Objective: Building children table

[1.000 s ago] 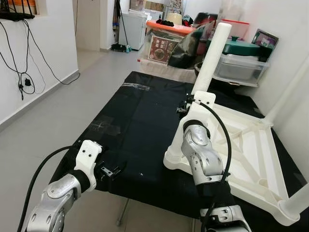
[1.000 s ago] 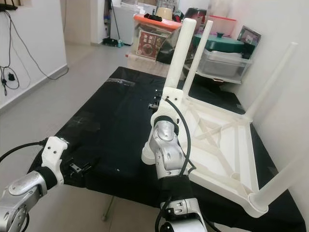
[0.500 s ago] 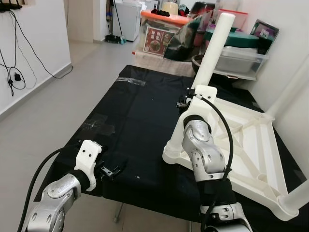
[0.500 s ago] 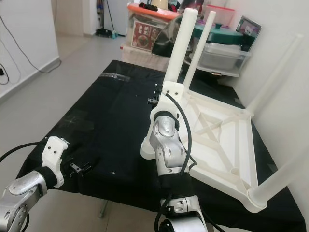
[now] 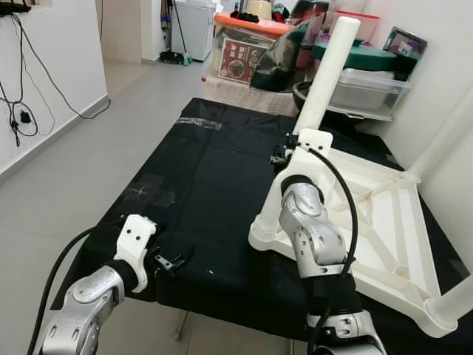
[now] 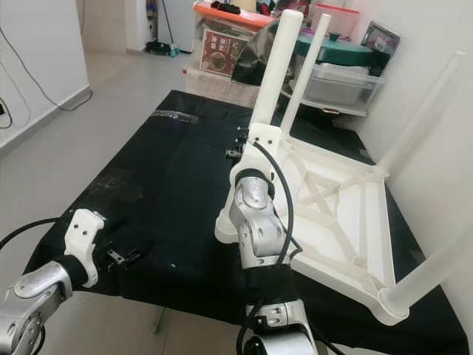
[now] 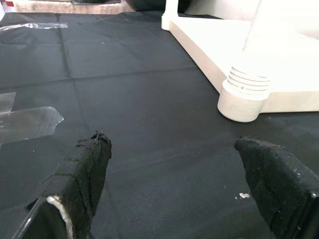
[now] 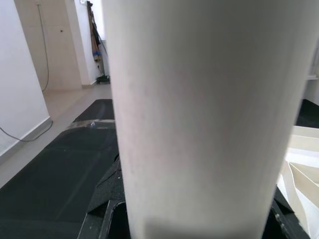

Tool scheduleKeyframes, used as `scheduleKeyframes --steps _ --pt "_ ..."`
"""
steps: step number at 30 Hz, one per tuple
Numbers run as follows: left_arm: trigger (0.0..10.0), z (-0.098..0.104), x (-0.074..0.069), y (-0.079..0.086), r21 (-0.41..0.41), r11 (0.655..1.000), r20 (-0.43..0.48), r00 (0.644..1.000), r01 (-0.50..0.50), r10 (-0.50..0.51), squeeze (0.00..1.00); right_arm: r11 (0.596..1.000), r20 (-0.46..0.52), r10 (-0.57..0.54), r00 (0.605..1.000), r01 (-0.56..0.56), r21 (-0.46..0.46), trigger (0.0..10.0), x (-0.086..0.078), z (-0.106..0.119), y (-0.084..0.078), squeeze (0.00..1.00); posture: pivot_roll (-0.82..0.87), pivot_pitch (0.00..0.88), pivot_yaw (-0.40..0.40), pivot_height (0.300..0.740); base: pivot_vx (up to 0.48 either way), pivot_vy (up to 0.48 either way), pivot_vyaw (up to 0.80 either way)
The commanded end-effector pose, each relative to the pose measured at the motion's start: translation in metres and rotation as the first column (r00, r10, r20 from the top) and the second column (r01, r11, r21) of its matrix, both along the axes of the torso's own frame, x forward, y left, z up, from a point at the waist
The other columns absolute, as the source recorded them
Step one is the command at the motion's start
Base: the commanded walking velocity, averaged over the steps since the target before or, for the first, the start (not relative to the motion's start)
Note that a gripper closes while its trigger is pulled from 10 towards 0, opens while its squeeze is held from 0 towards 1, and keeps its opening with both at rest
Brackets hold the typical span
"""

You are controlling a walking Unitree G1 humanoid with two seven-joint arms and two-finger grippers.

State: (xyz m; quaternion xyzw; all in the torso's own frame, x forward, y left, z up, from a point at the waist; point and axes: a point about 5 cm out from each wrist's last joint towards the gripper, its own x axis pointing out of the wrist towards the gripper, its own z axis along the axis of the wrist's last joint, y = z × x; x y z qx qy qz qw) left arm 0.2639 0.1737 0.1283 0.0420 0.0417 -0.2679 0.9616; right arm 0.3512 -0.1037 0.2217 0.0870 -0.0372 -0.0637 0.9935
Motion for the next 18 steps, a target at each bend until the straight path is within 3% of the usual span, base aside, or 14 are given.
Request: scheduleKeyframes --steps 1,2,3,4,18 --pt "10.0 -0.001 0.001 -0.006 -0.001 1.0 0.002 1.0 0.023 -0.023 0.0 0.998 -0.113 -0.028 0.993 0.033 0.05 10.0 -0.001 -0.026 -0.011 0.04 0.09 0.0 -0.127 0.74 0.0 0.0 0.0" --pt "10.0 -0.001 0.002 -0.006 -0.001 1.0 0.003 1.0 0.024 -0.024 0.0 0.998 -0.106 -0.027 0.994 0.033 0.054 10.0 -0.001 -0.025 -0.011 0.76 0.09 0.0 -0.127 0.74 0.0 0.0 0.0" --pt "10.0 -0.001 0.002 -0.006 -0.001 1.0 0.003 1.0 0.024 -0.024 0.0 0.998 -0.102 -0.027 0.994 0.033 0.056 10.0 -0.001 -0.024 -0.011 0.76 0.09 0.0 -0.127 0.74 0.0 0.0 0.0" --pt "10.0 0.0 0.002 -0.006 -0.001 1.0 0.003 1.0 0.025 -0.025 0.0 0.998 -0.098 -0.027 0.995 0.033 0.059 10.0 -0.001 -0.022 -0.012 1.0 0.09 0.0 -0.127 0.74 0.0 0.0 0.0" --pt "10.0 -0.001 0.002 -0.007 -0.005 0.999 0.002 0.999 0.032 -0.032 0.0 0.997 -0.037 -0.021 0.999 0.023 0.072 10.0 -0.001 -0.005 -0.015 1.0 0.09 0.0 -0.125 0.74 0.0 0.0 0.0"
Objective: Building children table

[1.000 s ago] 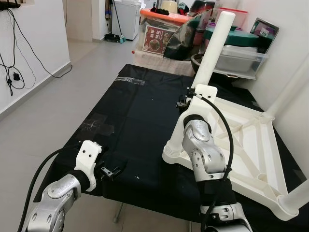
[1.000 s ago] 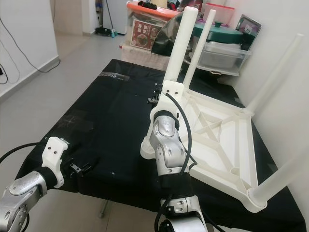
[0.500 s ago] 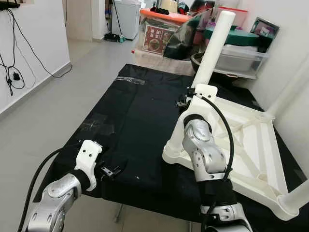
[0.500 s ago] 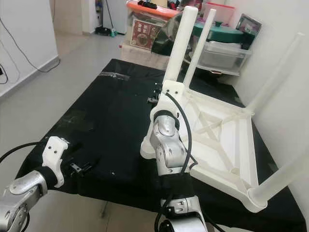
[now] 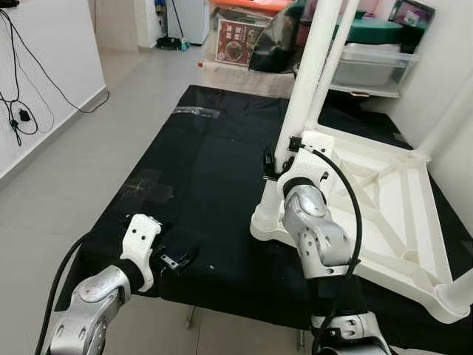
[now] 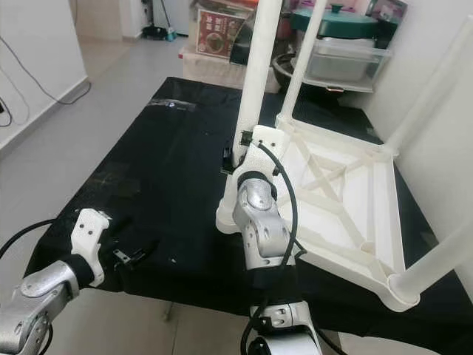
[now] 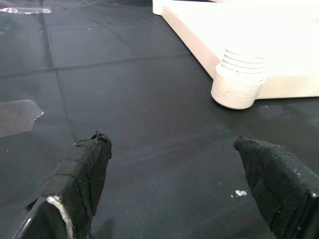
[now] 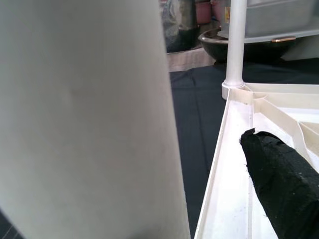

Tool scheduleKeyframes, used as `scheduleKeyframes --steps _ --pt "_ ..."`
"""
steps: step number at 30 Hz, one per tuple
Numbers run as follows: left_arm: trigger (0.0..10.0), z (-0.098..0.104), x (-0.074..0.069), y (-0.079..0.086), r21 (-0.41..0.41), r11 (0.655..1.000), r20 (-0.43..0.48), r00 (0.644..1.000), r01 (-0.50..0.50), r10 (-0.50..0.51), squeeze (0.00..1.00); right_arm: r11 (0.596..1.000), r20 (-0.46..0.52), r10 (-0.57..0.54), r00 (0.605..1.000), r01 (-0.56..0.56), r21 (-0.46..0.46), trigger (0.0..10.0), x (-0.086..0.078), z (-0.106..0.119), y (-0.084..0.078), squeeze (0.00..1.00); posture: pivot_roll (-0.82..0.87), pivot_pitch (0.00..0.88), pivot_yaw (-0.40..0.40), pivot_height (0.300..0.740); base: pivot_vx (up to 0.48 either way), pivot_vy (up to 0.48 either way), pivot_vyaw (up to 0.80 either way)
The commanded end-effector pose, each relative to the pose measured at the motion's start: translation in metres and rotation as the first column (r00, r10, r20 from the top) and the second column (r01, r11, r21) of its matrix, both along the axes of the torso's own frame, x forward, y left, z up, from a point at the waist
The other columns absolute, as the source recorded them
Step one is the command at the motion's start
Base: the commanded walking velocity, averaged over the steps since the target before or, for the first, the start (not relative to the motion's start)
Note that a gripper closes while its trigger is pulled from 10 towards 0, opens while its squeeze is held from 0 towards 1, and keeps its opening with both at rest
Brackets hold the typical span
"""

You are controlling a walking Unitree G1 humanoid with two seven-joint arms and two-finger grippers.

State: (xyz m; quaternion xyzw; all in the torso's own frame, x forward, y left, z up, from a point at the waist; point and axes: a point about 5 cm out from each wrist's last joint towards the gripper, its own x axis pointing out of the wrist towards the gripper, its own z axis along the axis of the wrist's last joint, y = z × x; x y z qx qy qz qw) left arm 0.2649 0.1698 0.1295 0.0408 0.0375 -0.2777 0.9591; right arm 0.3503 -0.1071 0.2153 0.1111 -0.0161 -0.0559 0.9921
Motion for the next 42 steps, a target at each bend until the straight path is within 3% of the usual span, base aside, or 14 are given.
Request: scheduleKeyframes --steps 1,18,19,20,21,22,23,34,36,42 --pt "10.0 -0.002 0.001 -0.003 0.001 1.0 -0.005 1.0 0.012 -0.012 0.0 0.999 0.005 -0.043 0.999 0.043 0.02 10.0 0.0 0.004 -0.013 1.0 0.08 0.0 -0.123 0.74 0.0 0.0 0.0" --pt "10.0 -0.002 0.002 -0.005 0.0 1.0 -0.004 1.0 0.029 -0.029 0.0 0.999 0.081 0.021 0.996 -0.019 -0.027 10.0 0.006 0.03 -0.027 1.0 0.07 0.0 -0.116 0.74 0.0 0.0 0.0" --pt "10.0 -0.002 0.002 -0.005 0.0 1.0 -0.004 1.0 0.03 -0.03 0.0 0.999 0.093 0.039 0.995 -0.036 -0.036 10.0 0.008 0.034 -0.029 0.96 0.07 0.0 -0.116 0.74 0.0 0.0 0.0" --pt "10.0 -0.003 0.002 -0.005 -0.001 1.0 -0.004 0.999 0.031 -0.031 0.0 0.998 0.1 0.057 0.993 -0.053 -0.045 10.0 0.009 0.037 -0.029 0.67 0.07 0.0 -0.116 0.74 0.0 0.0 0.0" --pt "10.0 -0.003 0.002 -0.005 -0.001 1.0 -0.004 0.999 0.031 -0.031 0.0 0.998 0.1 0.057 0.993 -0.053 -0.045 10.0 0.009 0.037 -0.029 0.67 0.07 0.0 -0.116 0.74 0.0 0.0 0.0" --pt "10.0 -0.003 0.002 -0.005 -0.001 0.999 -0.004 0.999 0.033 -0.033 0.0 0.996 0.106 0.077 0.991 -0.071 -0.057 10.0 0.01 0.039 -0.03 0.14 0.07 0.0 -0.116 0.74 0.0 0.0 0.0" --pt "10.0 -0.003 0.002 -0.005 -0.001 0.999 -0.005 0.999 0.034 -0.034 0.0 0.993 0.113 0.1 0.989 -0.092 -0.074 10.0 0.011 0.042 -0.03 0.0 0.07 0.0 -0.116 0.74 0.0 0.0 0.0" --pt "10.0 -0.003 0.002 -0.005 0.0 0.999 -0.004 0.999 0.038 -0.038 0.0 0.957 0.106 0.257 0.961 -0.238 -0.166 10.0 0.018 0.052 -0.033 0.0 0.07 0.0 -0.117 0.74 0.0 0.0 0.0" --pt "10.0 -0.003 0.003 -0.006 0.0 0.999 -0.004 0.999 0.042 -0.042 0.0 0.926 0.084 0.351 0.933 -0.332 -0.177 10.0 0.022 0.051 -0.032 0.0 0.07 0.0 -0.118 0.74 0.0 0.0 0.0" --pt "10.0 -0.003 0.003 -0.007 0.0 0.999 -0.003 0.999 0.044 -0.044 0.0 0.89 0.071 0.433 0.898 -0.414 -0.188 10.0 0.025 0.051 -0.029 0.0 0.07 0.0 -0.122 0.74 0.0 0.0 0.0"
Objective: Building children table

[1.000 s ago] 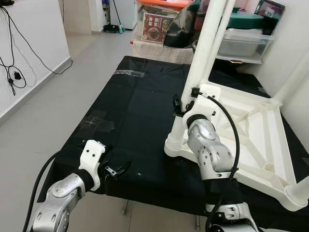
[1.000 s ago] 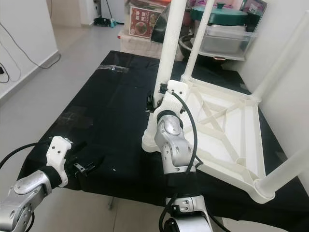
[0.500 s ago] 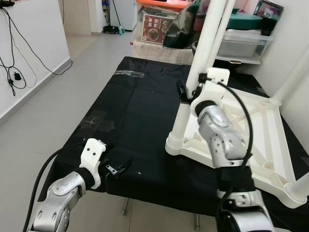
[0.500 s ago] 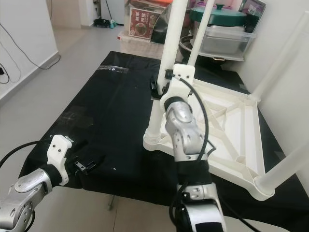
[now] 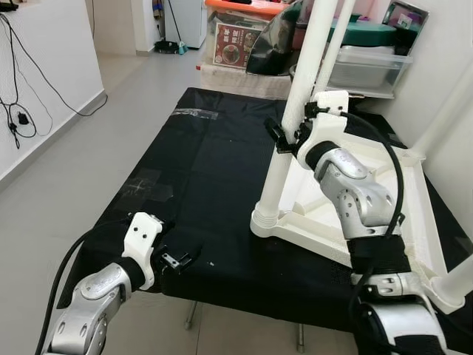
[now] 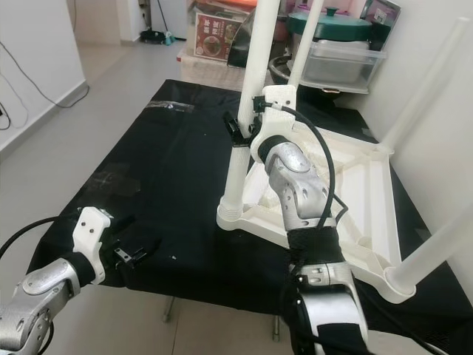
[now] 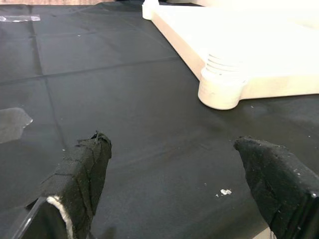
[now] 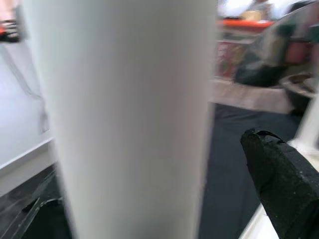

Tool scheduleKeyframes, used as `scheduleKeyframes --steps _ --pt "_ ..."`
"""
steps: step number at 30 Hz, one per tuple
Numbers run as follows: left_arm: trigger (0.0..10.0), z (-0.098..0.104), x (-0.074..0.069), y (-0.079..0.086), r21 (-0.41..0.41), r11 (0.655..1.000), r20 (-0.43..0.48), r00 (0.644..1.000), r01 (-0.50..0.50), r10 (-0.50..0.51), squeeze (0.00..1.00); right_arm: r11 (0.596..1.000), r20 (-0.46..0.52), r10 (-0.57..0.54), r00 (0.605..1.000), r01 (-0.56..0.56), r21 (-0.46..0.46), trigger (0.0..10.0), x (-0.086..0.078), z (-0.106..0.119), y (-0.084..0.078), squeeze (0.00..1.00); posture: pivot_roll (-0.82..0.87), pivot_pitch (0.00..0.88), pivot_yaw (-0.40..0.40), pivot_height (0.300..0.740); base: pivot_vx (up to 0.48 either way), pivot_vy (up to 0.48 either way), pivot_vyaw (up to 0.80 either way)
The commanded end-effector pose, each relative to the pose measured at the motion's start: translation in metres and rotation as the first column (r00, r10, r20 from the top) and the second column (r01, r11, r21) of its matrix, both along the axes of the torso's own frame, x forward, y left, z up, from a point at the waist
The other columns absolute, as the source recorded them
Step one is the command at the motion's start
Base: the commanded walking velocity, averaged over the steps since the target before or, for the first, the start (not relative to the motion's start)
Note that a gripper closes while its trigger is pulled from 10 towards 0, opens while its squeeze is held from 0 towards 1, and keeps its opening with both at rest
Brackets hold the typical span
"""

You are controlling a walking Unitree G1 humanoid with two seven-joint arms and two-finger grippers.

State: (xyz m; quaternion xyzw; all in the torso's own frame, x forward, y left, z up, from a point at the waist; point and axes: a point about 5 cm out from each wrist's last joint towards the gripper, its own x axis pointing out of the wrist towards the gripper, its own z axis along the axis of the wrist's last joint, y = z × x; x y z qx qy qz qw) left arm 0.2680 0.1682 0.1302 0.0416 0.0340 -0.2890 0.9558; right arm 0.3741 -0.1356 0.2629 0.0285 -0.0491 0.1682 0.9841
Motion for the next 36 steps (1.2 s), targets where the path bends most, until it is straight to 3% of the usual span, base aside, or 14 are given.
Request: scheduleKeyframes --steps 1,10,11,12,15,16,17,18,19,20,36 --pt "10.0 -0.004 0.0 -0.004 0.003 1.0 -0.009 1.0 0.018 -0.018 0.0 0.995 0.003 0.093 0.996 -0.093 -0.035 10.0 0.004 0.002 0.002 0.0 0.08 0.0 -0.125 0.74 0.0 0.0 0.0" --pt "10.0 -0.004 -0.001 -0.004 0.003 1.0 -0.009 1.0 0.017 -0.017 0.0 0.943 0.01 0.3 0.954 -0.295 -0.153 10.0 0.007 0.001 0.004 0.0 0.08 0.0 -0.132 0.74 0.0 0.0 0.0" --pt "10.0 -0.004 -0.001 -0.004 0.003 1.0 -0.009 1.0 0.017 -0.017 0.0 0.94 0.01 0.308 0.951 -0.303 -0.157 9.8 0.008 0.002 0.003 0.0 0.08 0.0 -0.132 0.74 0.0 0.0 0.0" --pt "10.0 -0.004 -0.001 -0.004 0.003 1.0 -0.009 1.0 0.017 -0.017 0.0 0.936 0.01 0.32 0.947 -0.315 -0.159 8.0 0.01 0.002 0.002 0.0 0.09 0.0 -0.134 0.74 0.0 0.0 0.0" --pt "10.0 -0.004 -0.001 -0.005 0.002 1.0 -0.008 1.0 0.018 -0.018 0.0 0.932 0.01 0.332 0.943 -0.326 -0.159 8.0 0.012 0.002 0.0 0.0 0.09 0.0 -0.134 0.74 0.0 0.0 0.0" --pt "10.0 -0.005 -0.001 -0.005 0.002 1.0 -0.008 1.0 0.017 -0.017 0.0 0.929 0.002 0.331 0.944 -0.326 -0.173 6.2 0.015 0.0 -0.002 0.0 0.09 0.0 -0.139 0.74 0.0 0.0 0.0" --pt "10.0 -0.005 -0.001 -0.005 0.002 1.0 -0.008 1.0 0.017 -0.017 0.0 0.929 0.002 0.331 0.944 -0.326 -0.173 6.2 0.015 0.0 -0.002 0.0 0.09 0.0 -0.139 0.74 0.0 0.0 0.0" --pt "10.0 -0.005 -0.001 -0.004 0.003 1.0 -0.008 1.0 0.016 -0.016 0.0 0.928 -0.004 0.329 0.944 -0.325 -0.182 4.8 0.017 -0.002 -0.004 0.0 0.1 0.0 -0.141 0.74 0.0 0.0 0.0" --pt "10.0 -0.005 -0.001 -0.004 0.003 1.0 -0.008 1.0 0.016 -0.016 0.0 0.928 -0.004 0.329 0.944 -0.325 -0.182 4.8 0.017 -0.002 -0.004 0.0 0.1 0.0 -0.141 0.74 0.0 0.0 0.0" --pt "10.0 -0.005 -0.001 -0.004 0.004 1.0 -0.008 1.0 0.014 -0.014 0.0 0.926 -0.01 0.333 0.943 -0.329 -0.185 0.0 0.019 -0.004 -0.006 0.0 0.1 0.0 -0.142 0.74 0.0 0.0 0.0" --pt "10.0 -0.007 -0.003 -0.005 0.004 1.0 -0.012 1.0 0.016 -0.016 0.0 0.925 -0.043 0.332 0.942 -0.334 -0.181 0.0 0.022 -0.015 -0.014 0.0 0.1 0.0 -0.145 0.74 0.0 0.0 0.0"
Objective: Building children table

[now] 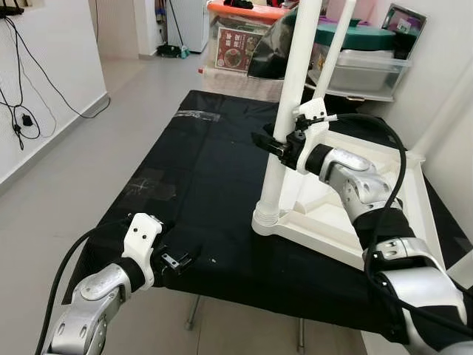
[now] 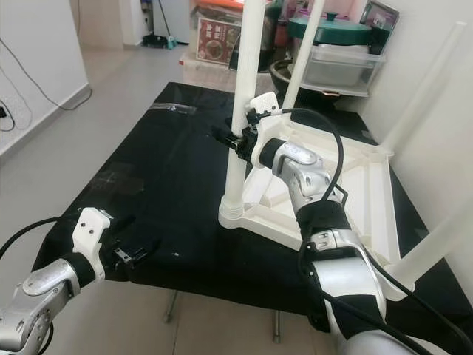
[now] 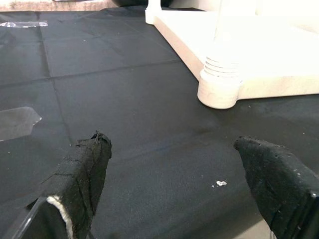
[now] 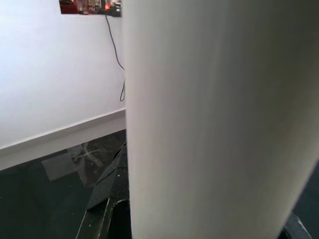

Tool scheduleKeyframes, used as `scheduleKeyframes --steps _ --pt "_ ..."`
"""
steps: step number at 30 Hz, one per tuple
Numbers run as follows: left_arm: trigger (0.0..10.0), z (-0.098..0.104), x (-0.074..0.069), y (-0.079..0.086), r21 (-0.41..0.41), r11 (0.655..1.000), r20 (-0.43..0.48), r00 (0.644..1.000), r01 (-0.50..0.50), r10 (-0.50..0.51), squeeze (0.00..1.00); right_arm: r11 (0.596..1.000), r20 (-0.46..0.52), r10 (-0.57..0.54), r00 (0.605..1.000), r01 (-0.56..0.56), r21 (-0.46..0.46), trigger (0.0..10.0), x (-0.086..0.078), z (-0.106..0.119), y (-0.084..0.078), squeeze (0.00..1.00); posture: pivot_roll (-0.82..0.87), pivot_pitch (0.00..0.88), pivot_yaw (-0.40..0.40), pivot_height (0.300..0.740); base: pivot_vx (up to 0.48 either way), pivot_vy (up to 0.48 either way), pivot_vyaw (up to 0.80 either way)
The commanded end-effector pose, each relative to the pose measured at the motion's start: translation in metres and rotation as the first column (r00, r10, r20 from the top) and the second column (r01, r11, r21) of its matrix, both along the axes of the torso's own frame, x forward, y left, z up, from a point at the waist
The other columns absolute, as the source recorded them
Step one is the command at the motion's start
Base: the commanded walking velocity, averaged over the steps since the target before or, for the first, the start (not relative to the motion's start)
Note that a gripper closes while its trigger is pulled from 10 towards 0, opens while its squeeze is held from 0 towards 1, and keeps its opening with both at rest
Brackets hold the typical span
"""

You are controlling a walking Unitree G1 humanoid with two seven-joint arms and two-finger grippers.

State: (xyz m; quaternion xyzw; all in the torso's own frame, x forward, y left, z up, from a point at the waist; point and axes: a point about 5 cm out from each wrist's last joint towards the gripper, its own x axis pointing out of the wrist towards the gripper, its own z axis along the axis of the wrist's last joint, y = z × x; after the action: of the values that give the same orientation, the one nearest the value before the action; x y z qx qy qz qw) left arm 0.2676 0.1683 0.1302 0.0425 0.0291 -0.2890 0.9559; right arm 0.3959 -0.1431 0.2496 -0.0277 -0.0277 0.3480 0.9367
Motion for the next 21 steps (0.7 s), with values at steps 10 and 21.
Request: scheduleKeyframes --steps 10,21 --pt "10.0 -0.007 -0.004 -0.003 0.002 1.0 -0.023 1.0 -0.001 0.001 0.0 0.807 -0.174 -0.579 0.797 0.591 0.021 0.0 0.004 -0.039 -0.017 0.0 0.11 0.0 -0.154 0.74 0.0 0.0 0.0" --pt "10.0 -0.005 -0.001 -0.005 -0.005 1.0 -0.018 1.0 -0.007 0.007 0.0 0.622 -0.318 -0.721 0.616 0.777 0.095 0.0 -0.013 -0.061 0.027 0.0 0.11 0.0 -0.147 0.74 0.0 0.0 0.0"
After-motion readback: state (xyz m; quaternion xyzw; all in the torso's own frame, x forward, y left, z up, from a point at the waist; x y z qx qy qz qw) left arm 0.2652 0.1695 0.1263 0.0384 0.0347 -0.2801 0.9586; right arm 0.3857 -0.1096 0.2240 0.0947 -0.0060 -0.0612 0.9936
